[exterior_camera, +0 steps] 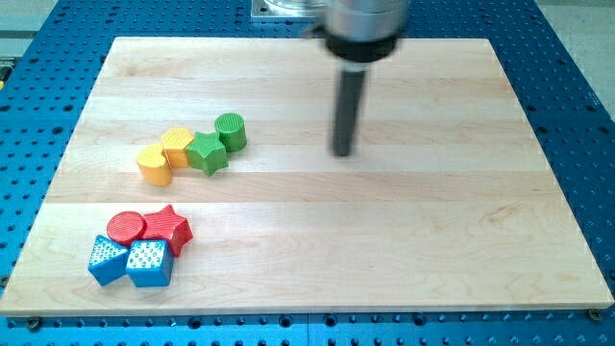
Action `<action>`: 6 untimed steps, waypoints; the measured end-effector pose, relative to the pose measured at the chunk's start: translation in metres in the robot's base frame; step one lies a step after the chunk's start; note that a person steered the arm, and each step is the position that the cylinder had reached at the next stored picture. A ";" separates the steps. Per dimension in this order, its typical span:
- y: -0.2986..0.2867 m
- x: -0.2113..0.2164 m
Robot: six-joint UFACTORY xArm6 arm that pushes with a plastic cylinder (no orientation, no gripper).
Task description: Push the cube below the heart
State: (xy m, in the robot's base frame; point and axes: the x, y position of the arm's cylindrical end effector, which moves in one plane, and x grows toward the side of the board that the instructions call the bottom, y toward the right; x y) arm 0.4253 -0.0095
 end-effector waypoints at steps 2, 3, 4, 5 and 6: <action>-0.040 -0.007; -0.051 -0.005; -0.012 0.008; 0.023 0.065; 0.017 0.175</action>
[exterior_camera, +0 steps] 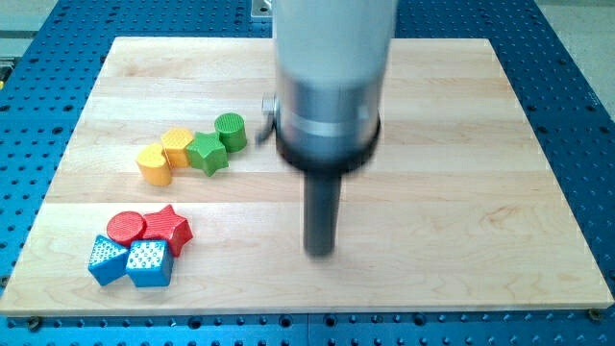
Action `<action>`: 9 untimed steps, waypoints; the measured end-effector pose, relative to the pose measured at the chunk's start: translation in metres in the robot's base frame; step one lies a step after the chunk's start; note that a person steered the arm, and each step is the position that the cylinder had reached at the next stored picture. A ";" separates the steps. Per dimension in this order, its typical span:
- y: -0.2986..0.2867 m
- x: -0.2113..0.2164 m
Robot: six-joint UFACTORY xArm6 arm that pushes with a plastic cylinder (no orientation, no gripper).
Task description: Push the cube below the heart
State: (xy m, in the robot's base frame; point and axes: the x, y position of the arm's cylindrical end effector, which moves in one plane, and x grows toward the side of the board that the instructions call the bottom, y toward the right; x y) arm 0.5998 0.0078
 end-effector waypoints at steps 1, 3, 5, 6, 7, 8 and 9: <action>-0.016 0.018; -0.084 0.019; -0.164 -0.005; -0.151 -0.064; -0.148 -0.057; -0.154 -0.065; -0.154 -0.083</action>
